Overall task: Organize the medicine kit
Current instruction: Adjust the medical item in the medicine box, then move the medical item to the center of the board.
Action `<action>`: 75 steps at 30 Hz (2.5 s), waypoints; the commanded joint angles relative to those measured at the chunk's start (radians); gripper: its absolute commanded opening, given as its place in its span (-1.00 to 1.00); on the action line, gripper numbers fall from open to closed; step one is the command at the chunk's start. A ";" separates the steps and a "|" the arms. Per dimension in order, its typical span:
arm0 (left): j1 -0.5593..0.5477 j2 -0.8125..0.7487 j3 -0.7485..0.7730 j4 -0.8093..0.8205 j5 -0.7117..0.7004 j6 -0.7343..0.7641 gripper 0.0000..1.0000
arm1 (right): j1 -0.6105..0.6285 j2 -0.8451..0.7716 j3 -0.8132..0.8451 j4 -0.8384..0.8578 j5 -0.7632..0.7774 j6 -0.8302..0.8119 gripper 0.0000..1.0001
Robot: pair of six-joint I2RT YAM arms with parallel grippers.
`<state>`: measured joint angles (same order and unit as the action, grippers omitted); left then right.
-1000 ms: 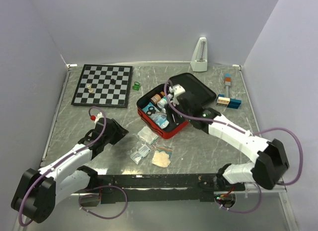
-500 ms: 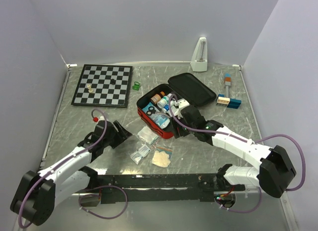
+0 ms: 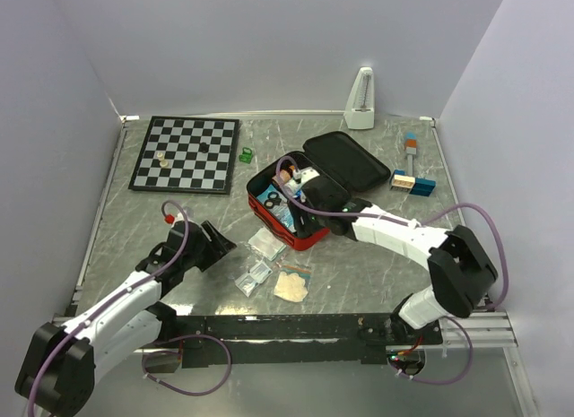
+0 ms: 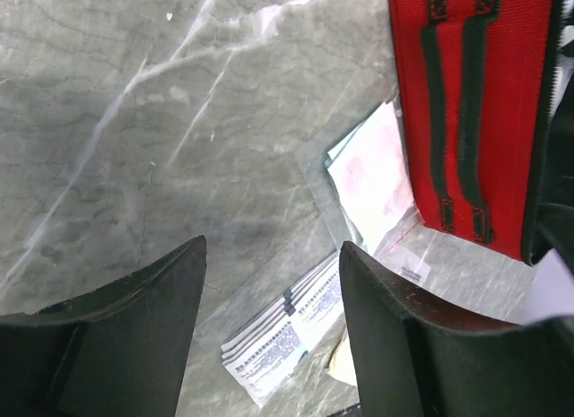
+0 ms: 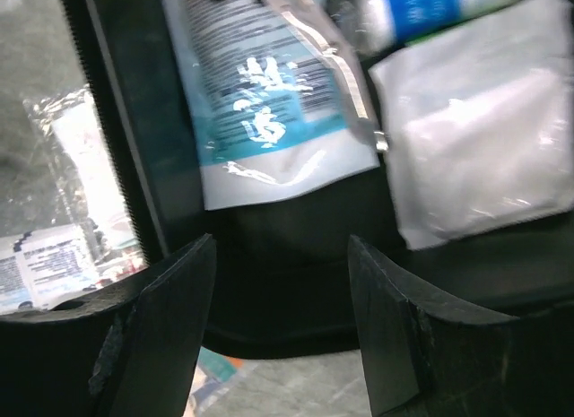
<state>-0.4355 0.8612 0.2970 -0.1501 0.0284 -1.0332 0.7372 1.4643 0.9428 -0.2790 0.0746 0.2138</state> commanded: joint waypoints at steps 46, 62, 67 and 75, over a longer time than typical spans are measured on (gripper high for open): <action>-0.312 0.604 0.268 -0.126 -0.412 -0.090 -0.69 | 0.338 -0.490 -0.300 -0.037 0.086 0.167 0.32; -0.531 0.188 0.189 -0.544 -0.441 -0.316 -0.94 | 0.338 -0.501 -0.340 0.017 0.103 0.134 0.32; -0.575 0.078 0.194 -0.664 -0.484 -0.432 -0.11 | 0.338 -0.479 -0.311 -0.005 0.140 0.163 0.35; -0.574 -0.160 0.286 -0.631 -0.610 -0.450 0.93 | 0.338 -0.535 -0.220 -0.083 0.198 0.151 0.39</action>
<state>-1.0058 0.7502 0.4957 -0.7868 -0.4660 -1.4631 1.0695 0.9802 0.6384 -0.3347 0.2184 0.3656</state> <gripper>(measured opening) 0.954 0.692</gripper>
